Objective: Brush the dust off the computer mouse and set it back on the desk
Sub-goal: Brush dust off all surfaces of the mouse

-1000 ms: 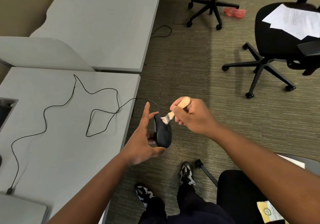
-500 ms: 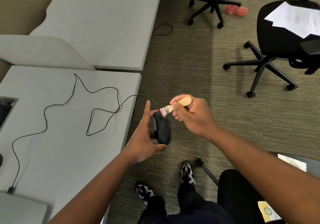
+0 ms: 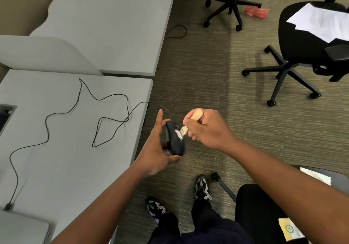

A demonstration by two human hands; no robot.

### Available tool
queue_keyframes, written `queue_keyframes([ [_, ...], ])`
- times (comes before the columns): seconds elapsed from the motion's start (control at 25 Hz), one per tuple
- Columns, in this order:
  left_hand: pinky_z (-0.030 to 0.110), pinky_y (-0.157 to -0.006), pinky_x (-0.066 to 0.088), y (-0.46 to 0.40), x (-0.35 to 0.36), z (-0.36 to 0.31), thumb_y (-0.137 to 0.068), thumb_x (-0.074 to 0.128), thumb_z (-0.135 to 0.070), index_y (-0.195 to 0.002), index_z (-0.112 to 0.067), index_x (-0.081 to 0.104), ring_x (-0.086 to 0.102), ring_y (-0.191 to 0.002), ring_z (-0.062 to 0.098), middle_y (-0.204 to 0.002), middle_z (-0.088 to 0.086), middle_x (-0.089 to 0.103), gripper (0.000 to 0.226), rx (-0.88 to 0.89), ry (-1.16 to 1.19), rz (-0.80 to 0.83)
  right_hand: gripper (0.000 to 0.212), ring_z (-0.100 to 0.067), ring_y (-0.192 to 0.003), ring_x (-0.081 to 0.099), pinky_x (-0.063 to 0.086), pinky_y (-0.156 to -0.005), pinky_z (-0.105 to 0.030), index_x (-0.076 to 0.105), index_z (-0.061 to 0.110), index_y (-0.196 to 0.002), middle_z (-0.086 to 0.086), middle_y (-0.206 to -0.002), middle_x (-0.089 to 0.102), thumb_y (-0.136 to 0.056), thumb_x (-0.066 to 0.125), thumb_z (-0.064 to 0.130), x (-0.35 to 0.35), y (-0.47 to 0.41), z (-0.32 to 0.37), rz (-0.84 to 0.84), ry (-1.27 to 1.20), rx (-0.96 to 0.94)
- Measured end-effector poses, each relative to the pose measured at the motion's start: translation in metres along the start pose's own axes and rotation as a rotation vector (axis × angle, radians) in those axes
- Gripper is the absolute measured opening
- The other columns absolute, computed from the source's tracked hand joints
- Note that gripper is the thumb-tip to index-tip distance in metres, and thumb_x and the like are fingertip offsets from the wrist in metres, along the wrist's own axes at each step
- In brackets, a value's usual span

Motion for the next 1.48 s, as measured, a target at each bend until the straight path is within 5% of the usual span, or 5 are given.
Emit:
queue_keyframes([
  [0.56,0.036,-0.087,0.065,0.002,-0.001,-0.002,-0.073,0.089,0.011,-0.16,-0.056,-0.011,0.071,-0.12,0.025,-0.162,-0.026,0.028,0.149,-0.002,-0.009,-0.024,0.017,-0.023,-0.063,0.074,0.061,-0.062,-0.051,0.076,0.021,-0.09,-0.003,-0.067,0.076,-0.097,0.061,0.021,-0.002,-0.003,0.007,-0.111,-0.033,-0.034],
  [0.76,0.045,-0.09,0.065,0.002,0.002,-0.001,-0.072,0.088,0.013,-0.166,-0.042,-0.003,0.066,-0.128,0.025,-0.138,-0.066,0.012,0.142,0.017,0.008,-0.004,0.019,-0.026,-0.062,0.073,0.06,-0.06,-0.052,0.075,0.021,-0.085,-0.003,-0.065,0.075,-0.096,0.059,0.023,-0.007,-0.004,0.008,-0.127,-0.039,-0.038],
  [0.92,0.039,-0.092,0.064,0.0,0.003,0.001,-0.073,0.089,0.011,-0.161,-0.055,-0.011,0.073,-0.117,0.021,-0.159,-0.033,0.026,0.148,0.005,0.006,-0.007,0.017,-0.018,-0.064,0.075,0.063,-0.067,-0.051,0.075,0.02,-0.09,-0.003,-0.069,0.077,-0.096,0.059,0.02,0.0,-0.008,0.003,-0.051,-0.026,0.017],
  [1.16,0.044,-0.089,0.065,0.0,0.0,0.004,-0.073,0.088,0.013,-0.154,-0.065,-0.015,0.071,-0.12,0.026,-0.157,-0.039,0.026,0.152,-0.012,0.012,0.003,0.013,-0.015,-0.071,0.075,0.063,-0.07,-0.032,0.074,0.022,-0.1,-0.003,-0.078,0.077,-0.101,0.062,0.018,-0.004,-0.007,0.005,0.04,-0.148,-0.012],
  [1.48,0.033,-0.085,0.064,0.003,-0.003,-0.004,-0.074,0.087,0.012,-0.156,-0.059,-0.02,0.074,-0.114,0.019,-0.162,-0.028,0.027,0.153,0.017,0.004,0.005,0.012,-0.021,-0.083,0.075,0.064,-0.086,-0.043,0.078,0.019,-0.101,-0.008,-0.088,0.078,-0.099,0.068,0.012,-0.01,-0.026,-0.006,0.142,-0.071,-0.002],
])
Point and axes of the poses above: each hand's wrist, its own y-axis away from the middle knuckle, its own x-axis out of the palm, z = x × y, the point moved 8 cm from there along -y, towards the middle knuckle
